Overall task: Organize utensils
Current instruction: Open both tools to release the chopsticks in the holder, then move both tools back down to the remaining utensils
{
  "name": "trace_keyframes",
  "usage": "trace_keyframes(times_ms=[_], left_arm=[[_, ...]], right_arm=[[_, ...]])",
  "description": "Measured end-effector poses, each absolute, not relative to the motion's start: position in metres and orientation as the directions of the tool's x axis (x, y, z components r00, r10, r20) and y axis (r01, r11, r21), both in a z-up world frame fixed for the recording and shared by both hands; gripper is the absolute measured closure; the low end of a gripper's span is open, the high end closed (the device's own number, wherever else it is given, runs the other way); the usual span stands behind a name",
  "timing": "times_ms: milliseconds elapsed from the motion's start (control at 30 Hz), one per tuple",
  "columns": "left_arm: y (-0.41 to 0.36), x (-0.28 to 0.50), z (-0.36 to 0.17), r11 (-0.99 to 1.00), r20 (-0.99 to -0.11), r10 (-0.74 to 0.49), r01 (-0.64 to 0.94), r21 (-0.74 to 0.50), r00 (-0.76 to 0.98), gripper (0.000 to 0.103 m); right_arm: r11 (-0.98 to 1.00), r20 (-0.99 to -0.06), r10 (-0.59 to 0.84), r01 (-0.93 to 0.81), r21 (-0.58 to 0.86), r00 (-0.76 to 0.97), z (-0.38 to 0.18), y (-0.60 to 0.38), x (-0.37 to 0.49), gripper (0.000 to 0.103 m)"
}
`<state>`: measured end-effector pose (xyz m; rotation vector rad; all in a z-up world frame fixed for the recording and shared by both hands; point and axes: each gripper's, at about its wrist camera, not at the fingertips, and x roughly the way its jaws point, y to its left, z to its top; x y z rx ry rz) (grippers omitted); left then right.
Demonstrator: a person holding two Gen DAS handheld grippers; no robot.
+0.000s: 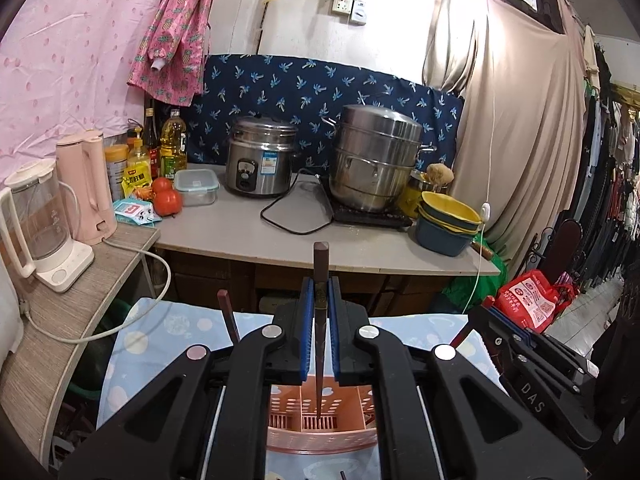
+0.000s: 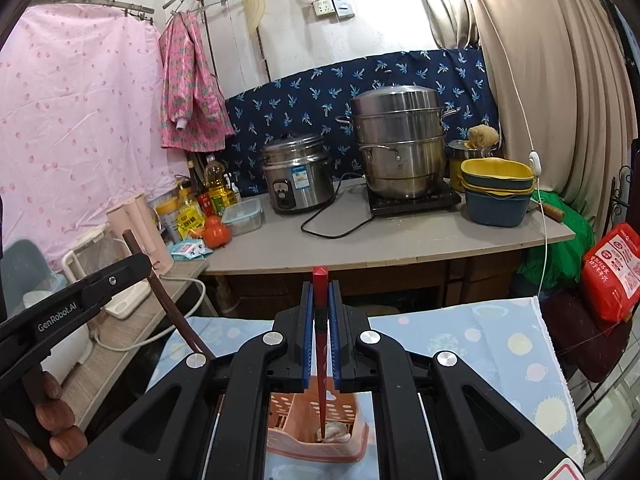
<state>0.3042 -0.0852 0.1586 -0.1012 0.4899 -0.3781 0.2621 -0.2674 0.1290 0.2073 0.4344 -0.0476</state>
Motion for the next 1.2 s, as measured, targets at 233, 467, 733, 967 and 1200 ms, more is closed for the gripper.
trace_keyframes(times_ms=[233, 467, 733, 967, 1200], left_arm=[[-0.074, 0.297, 0.153, 0.942, -0.432, -0.335, 0.283, -0.181, 0.838, 0.056], [-0.063, 0.284, 0.153, 0.944, -0.446, -0.328, 0.271, -0.188, 0.833, 0.056], [-0.048, 0.248, 0.151, 0.947, -0.460, -0.321, 0.264, -0.185, 0.828, 0.056], [-0.031, 0.202, 0.125, 0.952, -0.501, -0.305, 0.250, -0.177, 0.810, 0.056], [-0.014, 0.157, 0.081, 0.959, -0.575, -0.282, 0.228, -0.167, 0.768, 0.056]], right_arm=[[0.970, -0.388, -0.035, 0.126, 0.210, 0.921, 0.127, -0.273, 0.246, 0.060], [0.973, -0.381, -0.036, 0.119, 0.196, 0.924, 0.134, -0.272, 0.222, 0.060], [0.972, -0.399, -0.027, 0.116, 0.202, 0.917, 0.129, -0.268, 0.179, 0.060], [0.974, -0.465, -0.026, 0.127, 0.187, 0.885, 0.099, -0.256, 0.128, 0.060], [0.973, -0.566, -0.001, 0.131, 0.189, 0.824, 0.050, -0.242, 0.079, 0.060]])
